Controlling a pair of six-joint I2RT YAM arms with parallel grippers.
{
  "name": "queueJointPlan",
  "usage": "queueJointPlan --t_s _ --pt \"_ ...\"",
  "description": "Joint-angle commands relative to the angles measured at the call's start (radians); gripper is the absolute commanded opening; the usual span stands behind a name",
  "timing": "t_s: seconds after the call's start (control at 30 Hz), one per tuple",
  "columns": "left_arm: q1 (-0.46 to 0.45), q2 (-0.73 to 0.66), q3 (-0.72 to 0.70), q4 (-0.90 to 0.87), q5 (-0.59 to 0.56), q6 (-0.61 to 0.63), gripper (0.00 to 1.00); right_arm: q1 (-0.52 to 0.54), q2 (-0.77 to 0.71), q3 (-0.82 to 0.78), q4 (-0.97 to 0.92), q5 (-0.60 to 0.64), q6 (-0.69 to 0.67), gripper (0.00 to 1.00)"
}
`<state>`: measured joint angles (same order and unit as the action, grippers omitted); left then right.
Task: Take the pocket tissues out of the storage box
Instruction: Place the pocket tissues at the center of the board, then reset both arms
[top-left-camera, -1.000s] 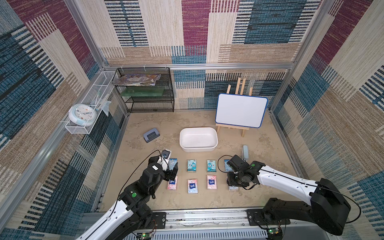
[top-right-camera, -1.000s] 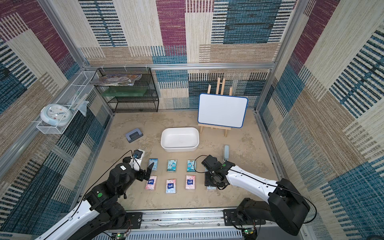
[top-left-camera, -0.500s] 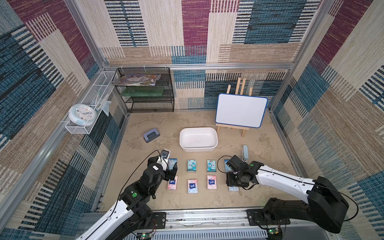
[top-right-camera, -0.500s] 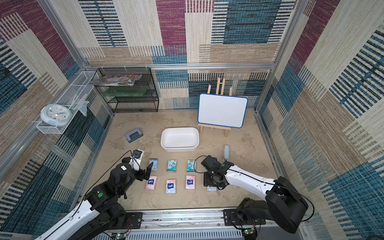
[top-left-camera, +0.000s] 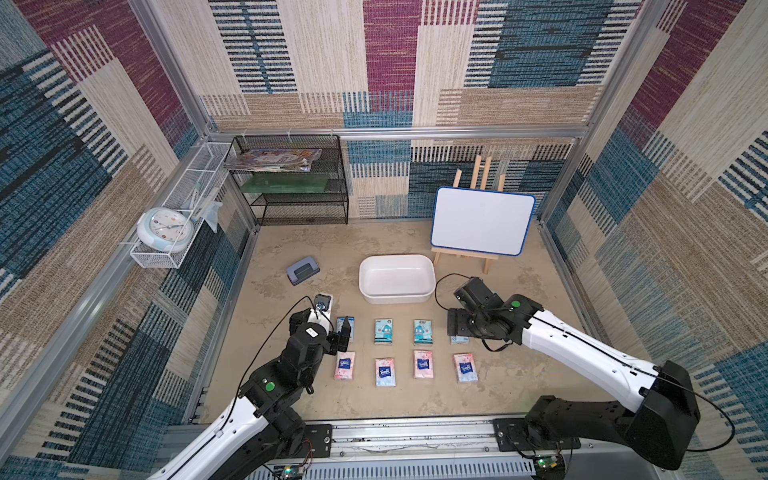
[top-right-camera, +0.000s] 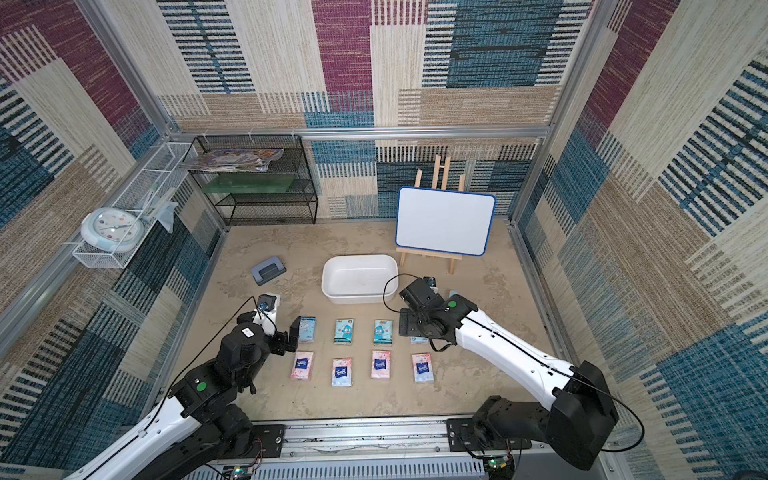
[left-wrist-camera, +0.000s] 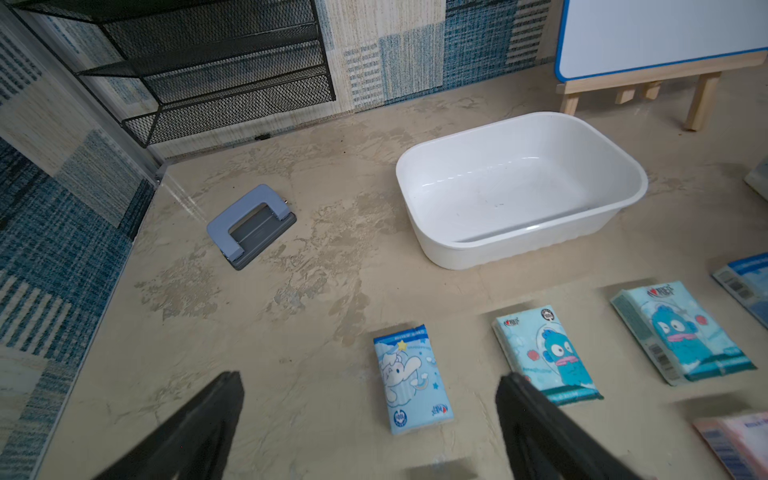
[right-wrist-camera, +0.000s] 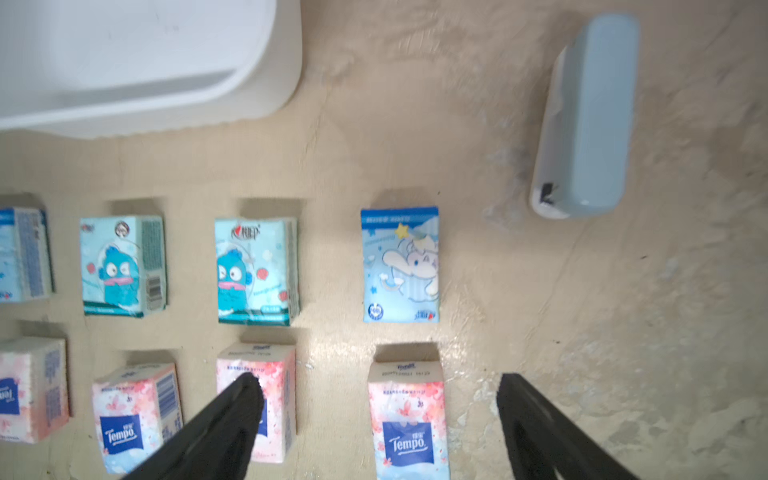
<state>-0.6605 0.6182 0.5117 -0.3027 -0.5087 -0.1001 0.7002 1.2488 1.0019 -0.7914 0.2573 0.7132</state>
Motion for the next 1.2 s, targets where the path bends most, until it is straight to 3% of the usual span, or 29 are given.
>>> queueJointPlan --t_s 0.0,0.4,0.87,1.17 --pt "0.015 0.043 0.013 0.045 -0.067 -0.024 1.0 -0.057 -0.003 0.052 0.001 0.061 -0.111 0.95" --pt "0.219 0.136 0.064 0.124 -0.001 -0.009 1.0 -0.297 -0.051 0.05 0.272 0.051 -0.395 0.98" --pt "0.42 0.144 0.084 0.181 0.12 0.041 1.0 -0.636 -0.165 -0.213 0.676 -0.012 -0.497 0.98" --pt "0.471 0.162 -0.026 0.327 0.113 0.032 1.0 -0.717 -0.185 -0.473 1.053 -0.026 -0.553 0.98"
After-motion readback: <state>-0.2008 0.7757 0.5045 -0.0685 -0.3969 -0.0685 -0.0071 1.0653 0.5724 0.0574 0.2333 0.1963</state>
